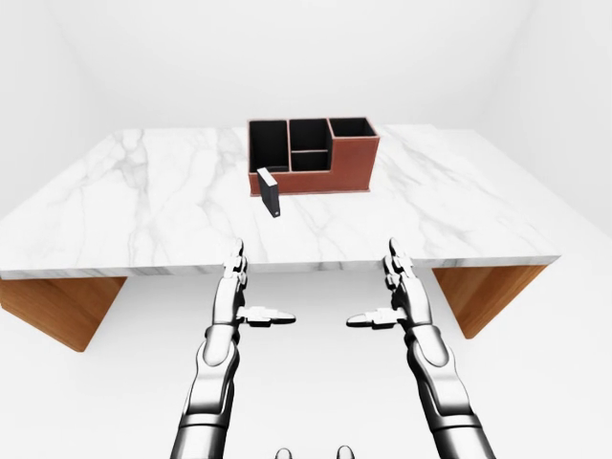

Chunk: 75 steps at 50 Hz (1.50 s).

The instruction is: Pick up the book and place it in the right compartment of the caddy.

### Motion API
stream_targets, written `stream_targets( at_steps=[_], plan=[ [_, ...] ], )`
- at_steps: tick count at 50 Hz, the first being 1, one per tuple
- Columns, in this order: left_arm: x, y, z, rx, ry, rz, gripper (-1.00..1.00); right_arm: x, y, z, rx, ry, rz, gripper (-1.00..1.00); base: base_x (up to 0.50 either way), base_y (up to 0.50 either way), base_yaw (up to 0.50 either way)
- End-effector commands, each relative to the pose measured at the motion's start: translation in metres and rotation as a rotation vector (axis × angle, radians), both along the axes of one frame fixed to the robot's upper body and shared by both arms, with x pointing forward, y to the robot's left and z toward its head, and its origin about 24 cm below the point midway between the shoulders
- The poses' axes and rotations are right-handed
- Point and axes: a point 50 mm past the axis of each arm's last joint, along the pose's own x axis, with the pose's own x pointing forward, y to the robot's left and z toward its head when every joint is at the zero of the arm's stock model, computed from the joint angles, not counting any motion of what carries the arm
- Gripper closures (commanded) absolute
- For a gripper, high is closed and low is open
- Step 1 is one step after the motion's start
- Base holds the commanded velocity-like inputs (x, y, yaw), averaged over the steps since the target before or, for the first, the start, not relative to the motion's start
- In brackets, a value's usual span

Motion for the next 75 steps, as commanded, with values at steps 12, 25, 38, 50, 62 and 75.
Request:
stream_targets(
  at_steps=[12,25,38,50,62,75],
  plan=[
    [0.0002,0.0000,0.0011,0.000,-0.005,0.001,-1.00,-0.0003,0.0016,-0.0005,-0.032,0.002,-0.001,-1.00,0.45,0.02,0.00],
    [0.0003,-0.0002,0.0020,0.001,-0.009,-0.001,-1.00,-0.0005,0.0028,-0.0012,-0.037,0.005,0.006,-1.00,0.47,0.06,0.00],
    [0.0003,-0.0003,0.0013,0.001,-0.006,0.000,-1.00,0.0002,0.0018,-0.0032,-0.027,0.014,0.003,-1.00,0.47,0.13,0.00],
    [0.0010,0.0003,-0.0001,0.002,0.001,0.000,-1.00,0.0004,0.0022,-0.0024,-0.026,0.011,0.001,-1.00,0.46,0.08,0.00],
    [0.0009,0.0005,-0.0003,0.003,0.002,0.000,-1.00,-0.0004,0.0028,-0.0007,-0.027,0.003,0.002,-1.00,0.40,0.04,0.00],
    [-0.0007,0.0009,0.0067,0.017,-0.031,0.013,-1.00,-0.0016,0.0022,0.0047,-0.054,-0.022,-0.007,-1.00,0.32,0.01,0.00]
  ],
)
